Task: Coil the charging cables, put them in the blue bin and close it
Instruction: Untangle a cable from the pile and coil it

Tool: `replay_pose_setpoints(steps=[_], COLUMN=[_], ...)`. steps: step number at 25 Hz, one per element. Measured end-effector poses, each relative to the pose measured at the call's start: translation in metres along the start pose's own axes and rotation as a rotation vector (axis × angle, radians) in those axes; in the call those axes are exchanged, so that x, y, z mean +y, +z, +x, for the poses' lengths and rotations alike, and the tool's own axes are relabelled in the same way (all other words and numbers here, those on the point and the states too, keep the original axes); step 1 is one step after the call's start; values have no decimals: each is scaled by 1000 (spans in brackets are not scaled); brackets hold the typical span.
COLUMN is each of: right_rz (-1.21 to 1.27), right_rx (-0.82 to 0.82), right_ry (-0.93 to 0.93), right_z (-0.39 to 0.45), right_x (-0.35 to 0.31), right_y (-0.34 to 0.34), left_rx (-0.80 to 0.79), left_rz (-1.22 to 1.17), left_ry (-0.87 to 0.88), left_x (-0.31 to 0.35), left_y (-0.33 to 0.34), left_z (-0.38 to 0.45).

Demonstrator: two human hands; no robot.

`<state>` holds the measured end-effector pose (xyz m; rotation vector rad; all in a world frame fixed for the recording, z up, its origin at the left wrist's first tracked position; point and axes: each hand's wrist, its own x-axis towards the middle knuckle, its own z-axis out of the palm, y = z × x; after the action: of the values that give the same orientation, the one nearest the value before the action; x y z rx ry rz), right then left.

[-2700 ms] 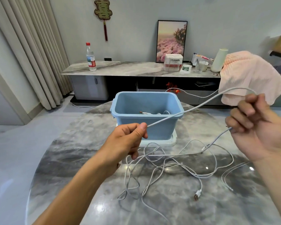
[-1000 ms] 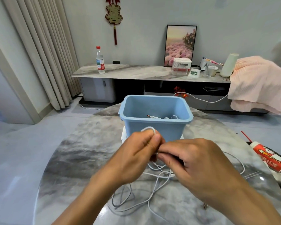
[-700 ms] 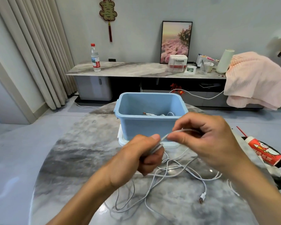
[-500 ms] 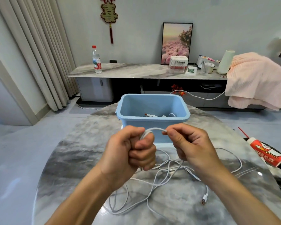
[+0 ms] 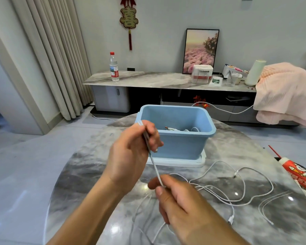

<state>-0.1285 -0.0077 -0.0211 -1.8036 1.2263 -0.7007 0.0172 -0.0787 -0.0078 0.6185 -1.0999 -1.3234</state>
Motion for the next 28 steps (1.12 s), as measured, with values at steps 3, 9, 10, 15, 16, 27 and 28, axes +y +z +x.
replay_pose_setpoints(steps=[3, 9, 10, 15, 16, 27, 28], right_rz=[-470, -572, -545, 14, 62, 183, 175], right_rx=[119, 338, 338, 233, 217, 220, 212], right_ry=[-205, -364, -400, -429, -426, -202, -192], right_z=[-3, 6, 10, 27, 29, 40, 37], right_x=[-10, -2, 2, 32, 37, 64, 61], right_y=[-31, -81, -86, -91, -89, -38, -26], left_rx=[-179, -361, -389, -444, -457, -351, -282], left_rz=[603, 837, 756, 207, 119, -660, -686], left_ry=[97, 40, -22, -332, -386, -334, -293], left_x=[-12, -15, -15, -14, -14, -1, 1], left_y=[4, 24, 24, 31, 32, 17, 15], left_z=[-6, -13, -13, -23, -25, -18, -16])
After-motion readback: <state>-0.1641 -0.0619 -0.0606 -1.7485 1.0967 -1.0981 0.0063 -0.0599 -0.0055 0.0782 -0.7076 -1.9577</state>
